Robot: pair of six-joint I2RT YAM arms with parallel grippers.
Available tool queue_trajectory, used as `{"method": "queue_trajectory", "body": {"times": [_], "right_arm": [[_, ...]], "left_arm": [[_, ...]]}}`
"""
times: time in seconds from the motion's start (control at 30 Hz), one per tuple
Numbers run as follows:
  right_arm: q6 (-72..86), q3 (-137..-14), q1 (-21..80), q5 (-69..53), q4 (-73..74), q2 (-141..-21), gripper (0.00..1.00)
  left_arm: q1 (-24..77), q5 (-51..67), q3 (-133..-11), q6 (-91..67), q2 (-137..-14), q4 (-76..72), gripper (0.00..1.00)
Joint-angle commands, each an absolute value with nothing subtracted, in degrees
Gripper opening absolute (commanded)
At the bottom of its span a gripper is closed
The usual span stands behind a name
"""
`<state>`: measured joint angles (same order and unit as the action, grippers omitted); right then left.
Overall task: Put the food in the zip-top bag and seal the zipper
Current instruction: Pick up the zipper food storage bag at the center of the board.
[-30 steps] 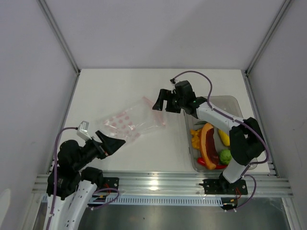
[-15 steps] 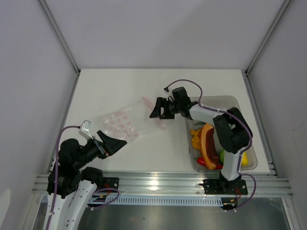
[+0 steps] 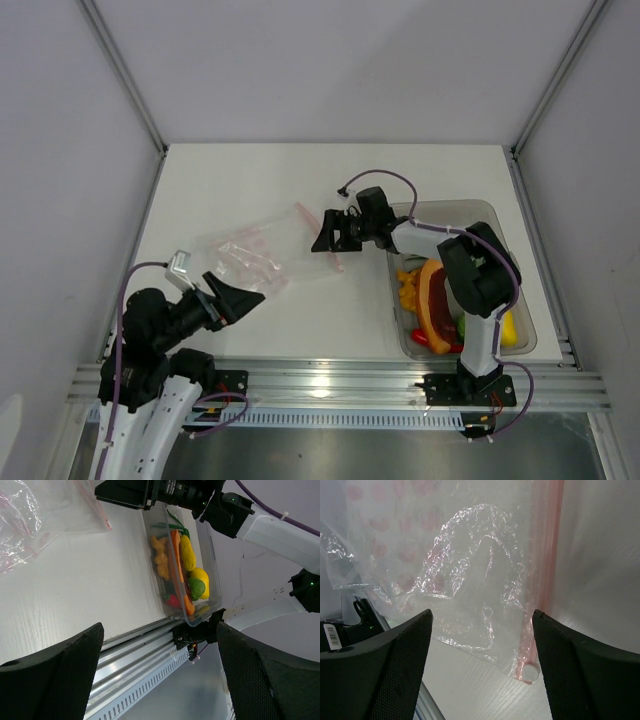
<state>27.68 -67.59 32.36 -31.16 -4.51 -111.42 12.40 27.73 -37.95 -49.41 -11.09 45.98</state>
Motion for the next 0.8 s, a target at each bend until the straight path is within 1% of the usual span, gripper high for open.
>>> {"method": "queue_trajectory", "body": {"times": [0.0,0.23,0.5,0.63,0.77], "right_arm": [[24.17,-67.24,32.26,-28.57,-5.10,-108.29,0.83],[22.77,-67.24,29.97,-28.83,-4.83,-107.14,0.84],[22.32,-68.11,27.69,-33.65,-6.15,-109.76,0.84],[23.20,-69.08,28.56,-40.06,-8.42,-112.23,0.80],[24.52,-69.26,30.58,-42.53,-10.80,-114.16,0.77]], "left_arm": [[12.30,29.27,-39.38,-48.25,-12.39,45.35,0.94],[12.30,31.20,-38.23,-49.83,-13.18,43.68,0.94],[12.30,31.03,-38.24,-49.13,-14.50,43.51,0.94],[12.30,31.03,-37.18,-49.66,-13.98,42.72,0.94],[12.30,31.20,-36.39,-49.75,-13.89,42.63,0.94]]}}
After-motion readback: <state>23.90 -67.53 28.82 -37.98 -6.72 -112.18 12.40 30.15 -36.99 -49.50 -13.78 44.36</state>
